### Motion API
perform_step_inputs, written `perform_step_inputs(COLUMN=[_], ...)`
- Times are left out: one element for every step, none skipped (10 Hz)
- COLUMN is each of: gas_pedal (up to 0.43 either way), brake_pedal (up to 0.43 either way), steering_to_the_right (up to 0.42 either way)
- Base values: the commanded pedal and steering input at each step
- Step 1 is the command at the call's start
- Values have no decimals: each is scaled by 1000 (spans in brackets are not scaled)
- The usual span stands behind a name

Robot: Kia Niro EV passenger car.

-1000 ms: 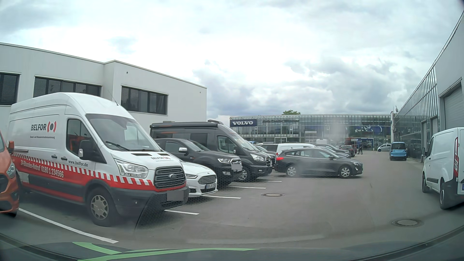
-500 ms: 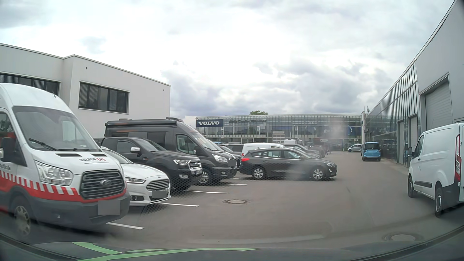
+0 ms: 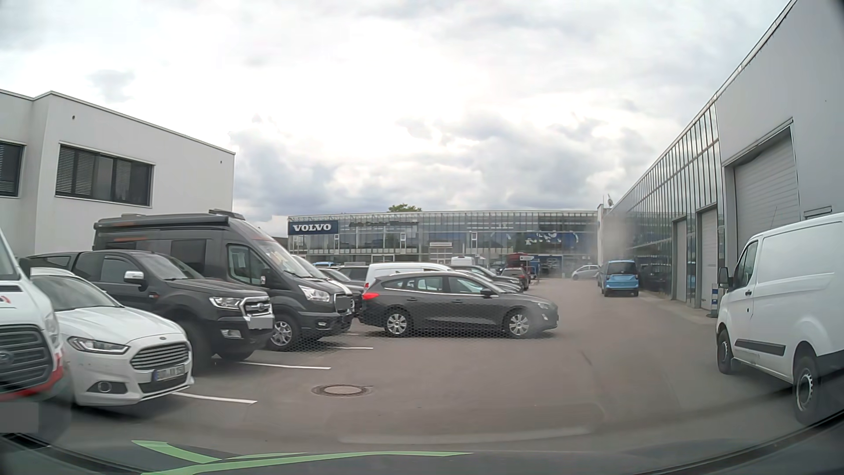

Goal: Follow the waypoints while adhering to traffic rules and regulations

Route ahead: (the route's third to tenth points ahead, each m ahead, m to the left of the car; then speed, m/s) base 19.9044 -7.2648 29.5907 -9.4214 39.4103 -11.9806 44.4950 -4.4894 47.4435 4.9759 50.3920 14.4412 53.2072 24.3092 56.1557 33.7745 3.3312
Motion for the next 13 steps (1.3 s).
perform_step_inputs(gas_pedal=[67, 67, 67, 67, 67, 67, 67, 67, 67, 59, 47, 47, 47], brake_pedal=[0, 0, 0, 0, 0, 0, 0, 0, 0, 0, 0, 0, 0], steering_to_the_right=[302, 289, 276, 265, 259, 250, 245, 244, 243, 240, 234, 228, 225])
